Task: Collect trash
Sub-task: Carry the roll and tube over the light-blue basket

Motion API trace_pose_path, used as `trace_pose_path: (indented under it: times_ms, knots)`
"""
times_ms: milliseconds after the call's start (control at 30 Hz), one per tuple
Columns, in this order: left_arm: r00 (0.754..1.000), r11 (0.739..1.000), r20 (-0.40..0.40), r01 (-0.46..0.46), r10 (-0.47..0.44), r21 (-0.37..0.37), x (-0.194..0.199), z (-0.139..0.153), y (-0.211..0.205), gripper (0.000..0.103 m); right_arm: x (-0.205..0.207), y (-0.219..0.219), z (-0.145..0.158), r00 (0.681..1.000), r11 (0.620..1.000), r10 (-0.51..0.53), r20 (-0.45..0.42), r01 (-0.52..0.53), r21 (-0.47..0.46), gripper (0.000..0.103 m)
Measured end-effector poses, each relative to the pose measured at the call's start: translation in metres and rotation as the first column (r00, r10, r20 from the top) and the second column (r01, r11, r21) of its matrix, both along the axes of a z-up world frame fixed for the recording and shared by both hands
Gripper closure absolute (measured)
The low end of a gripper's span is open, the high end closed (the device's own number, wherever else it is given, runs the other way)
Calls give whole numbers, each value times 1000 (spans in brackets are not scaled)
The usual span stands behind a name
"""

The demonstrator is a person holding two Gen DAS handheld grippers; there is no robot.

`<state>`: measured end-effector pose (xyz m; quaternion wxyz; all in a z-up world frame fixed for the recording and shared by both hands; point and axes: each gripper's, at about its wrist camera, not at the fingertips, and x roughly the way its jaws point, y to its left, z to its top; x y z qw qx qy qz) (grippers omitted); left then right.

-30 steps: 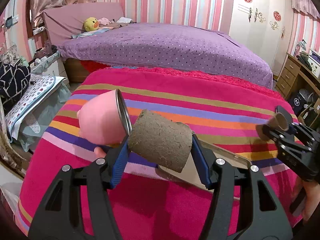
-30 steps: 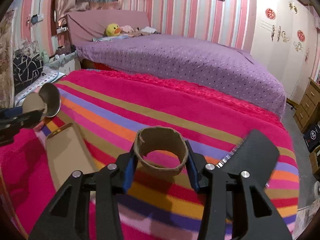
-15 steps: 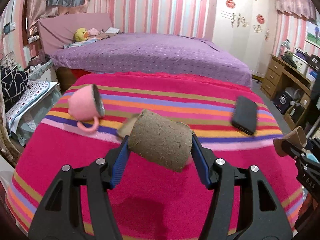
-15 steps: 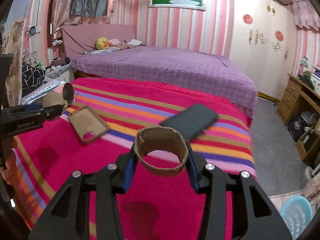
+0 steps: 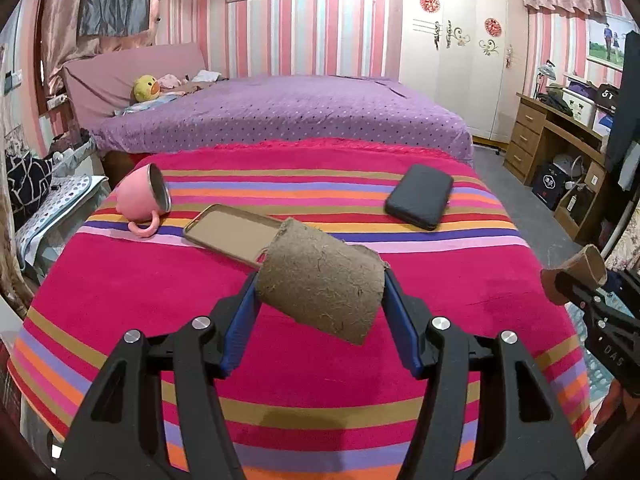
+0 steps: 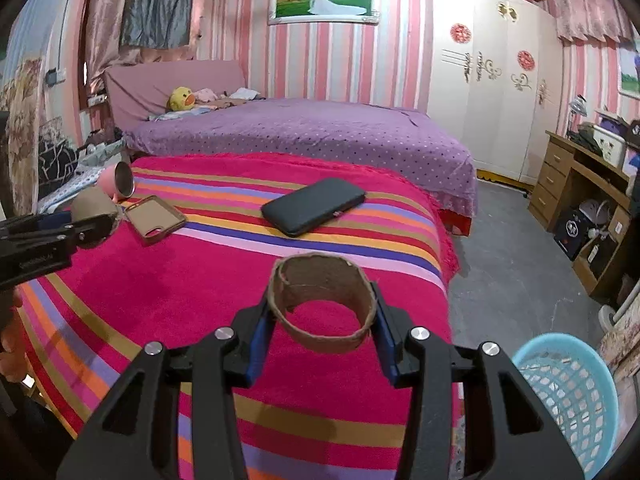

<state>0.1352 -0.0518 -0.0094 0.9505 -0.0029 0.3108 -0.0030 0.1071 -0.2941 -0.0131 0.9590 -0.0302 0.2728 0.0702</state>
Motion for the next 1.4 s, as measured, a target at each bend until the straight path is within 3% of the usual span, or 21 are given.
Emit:
trace_pose_path:
  times_ms: [367, 767, 967, 1100, 1400]
  knots:
    - [1000, 1000, 21, 15, -15, -1, -5, -1, -64, 44, -16, -77, 3, 995, 995, -97, 15, 97, 13, 59]
    - [990, 990, 17, 139, -139, 5, -5, -18, -162, 44, -34, -174, -2, 967, 967, -256, -3, 256, 4, 59]
    - [974, 974, 2, 228, -228, -12, -8, -28, -221, 44, -44, -219, -9, 942, 942, -335, -13, 334, -18, 59]
    - [947, 947, -6, 322, -322, -15, -19, -37, -272, 44, -54, -243, -19, 926, 926, -377, -30, 376, -24, 59]
    - [914, 915, -39, 403, -404, -40, -27, -53, -339, 44, -75, -283, -28, 900, 899, -434, -36, 435, 42, 59]
